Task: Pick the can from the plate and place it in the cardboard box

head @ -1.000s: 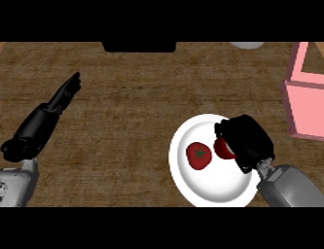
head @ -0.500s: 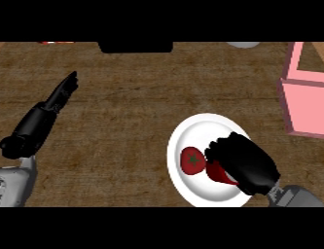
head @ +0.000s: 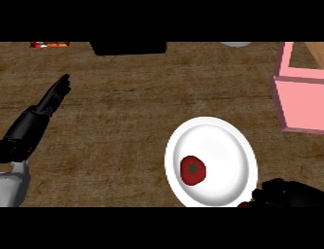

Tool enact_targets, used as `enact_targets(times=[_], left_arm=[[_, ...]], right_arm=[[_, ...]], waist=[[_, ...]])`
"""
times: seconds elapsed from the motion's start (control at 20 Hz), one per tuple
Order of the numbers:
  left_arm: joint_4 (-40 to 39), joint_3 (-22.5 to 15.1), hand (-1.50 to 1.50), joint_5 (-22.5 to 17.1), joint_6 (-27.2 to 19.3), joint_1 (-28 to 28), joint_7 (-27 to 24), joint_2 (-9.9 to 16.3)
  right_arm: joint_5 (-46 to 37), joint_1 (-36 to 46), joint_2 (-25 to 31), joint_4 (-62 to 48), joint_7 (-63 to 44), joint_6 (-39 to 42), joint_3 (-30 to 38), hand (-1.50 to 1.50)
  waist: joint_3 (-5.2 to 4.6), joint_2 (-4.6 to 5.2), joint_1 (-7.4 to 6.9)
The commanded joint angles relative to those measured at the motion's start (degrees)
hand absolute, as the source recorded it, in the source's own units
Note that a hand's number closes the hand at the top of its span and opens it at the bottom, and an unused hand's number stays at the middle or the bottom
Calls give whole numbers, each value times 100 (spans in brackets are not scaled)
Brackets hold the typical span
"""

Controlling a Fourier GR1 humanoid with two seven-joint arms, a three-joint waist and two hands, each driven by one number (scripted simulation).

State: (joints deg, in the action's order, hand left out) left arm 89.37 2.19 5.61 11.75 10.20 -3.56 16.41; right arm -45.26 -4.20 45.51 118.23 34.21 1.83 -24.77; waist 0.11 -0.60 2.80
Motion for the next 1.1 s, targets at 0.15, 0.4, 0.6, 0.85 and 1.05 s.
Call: enact_targets(times=[0.15,0.4,0.6,0.85,1.05], left_arm=[[199,95,0,-102,90,68,213,73],[113,-129,0,153,-80,35,66,-128],[-70,-222,0,182,-32,239,1,-224],[95,-265,0,213,73,303,248,-195],[-225,-217,0,242,31,135,-199,-285]], right_arm=[[2181,-960,489,754,242,-36,2147,150],[3819,-778,332,182,-652,524,3338,150],[4615,136,644,-900,-1110,1024,4011,150],[4540,1236,866,-2471,-1214,1307,3973,150],[3678,1802,1228,-3655,-549,1316,3823,150]], waist=[[-8,11,17],[-16,43,-73],[-15,87,-290],[-9,91,-403],[-8,110,-442]])
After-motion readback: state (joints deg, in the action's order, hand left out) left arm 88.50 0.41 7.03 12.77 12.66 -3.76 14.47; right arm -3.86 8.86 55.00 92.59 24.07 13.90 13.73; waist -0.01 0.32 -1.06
